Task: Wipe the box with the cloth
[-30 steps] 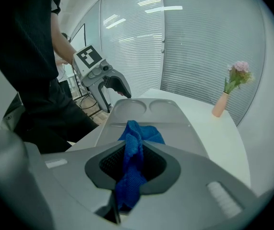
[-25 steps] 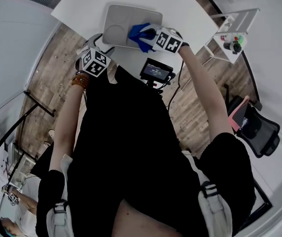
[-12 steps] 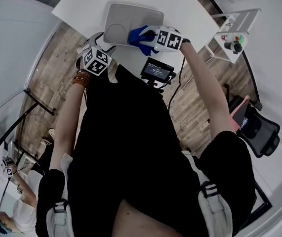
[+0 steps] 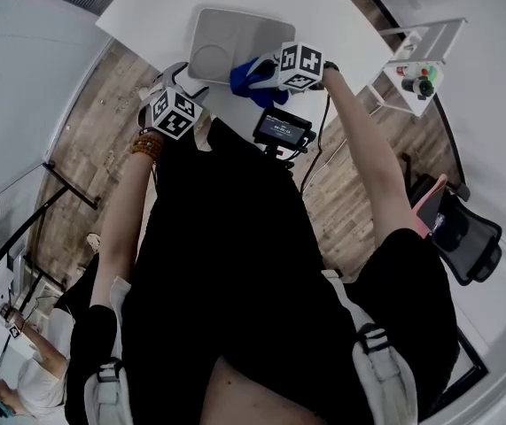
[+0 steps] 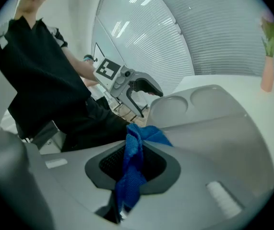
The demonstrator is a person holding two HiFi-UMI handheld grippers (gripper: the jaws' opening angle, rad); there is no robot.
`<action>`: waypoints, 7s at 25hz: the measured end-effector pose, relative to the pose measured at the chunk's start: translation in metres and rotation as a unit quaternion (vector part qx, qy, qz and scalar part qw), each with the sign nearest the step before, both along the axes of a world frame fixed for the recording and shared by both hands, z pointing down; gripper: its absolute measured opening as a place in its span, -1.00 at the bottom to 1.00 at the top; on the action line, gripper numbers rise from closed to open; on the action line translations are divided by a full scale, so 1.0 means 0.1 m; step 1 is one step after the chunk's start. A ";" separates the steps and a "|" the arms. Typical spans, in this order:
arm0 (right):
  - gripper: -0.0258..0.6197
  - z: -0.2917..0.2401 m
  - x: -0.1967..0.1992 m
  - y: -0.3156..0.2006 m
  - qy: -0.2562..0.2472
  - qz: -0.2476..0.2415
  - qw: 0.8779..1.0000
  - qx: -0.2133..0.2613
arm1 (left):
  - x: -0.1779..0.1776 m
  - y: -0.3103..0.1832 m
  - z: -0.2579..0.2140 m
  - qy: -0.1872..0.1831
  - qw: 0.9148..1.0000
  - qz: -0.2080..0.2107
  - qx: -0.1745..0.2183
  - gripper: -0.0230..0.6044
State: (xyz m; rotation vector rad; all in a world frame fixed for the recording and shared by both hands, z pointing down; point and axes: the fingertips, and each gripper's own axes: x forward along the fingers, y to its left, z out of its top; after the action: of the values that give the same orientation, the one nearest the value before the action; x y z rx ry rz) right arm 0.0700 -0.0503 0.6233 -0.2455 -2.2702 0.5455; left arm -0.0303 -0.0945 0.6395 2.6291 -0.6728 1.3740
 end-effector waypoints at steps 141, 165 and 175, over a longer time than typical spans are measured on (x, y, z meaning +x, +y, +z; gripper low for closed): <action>-0.67 0.02 -0.84 -1.54 0.054 0.182 0.961 0.200 | -0.24 -0.12 -0.05 0.024 0.997 -0.077 0.015 0.08; -0.69 0.04 -1.17 -0.73 0.059 0.012 0.978 0.199 | -0.25 -0.11 0.04 0.015 0.997 -0.071 0.010 0.08; -0.69 0.10 -1.26 -0.46 0.062 -0.033 0.989 0.128 | -0.25 -0.03 0.07 0.008 0.997 -0.075 0.004 0.08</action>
State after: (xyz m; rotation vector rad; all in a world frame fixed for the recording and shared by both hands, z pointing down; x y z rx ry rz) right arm -0.0558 -0.0958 0.6333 -0.1524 -2.1747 0.2251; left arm -0.0552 -0.0975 0.6464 2.5339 -0.8547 1.3099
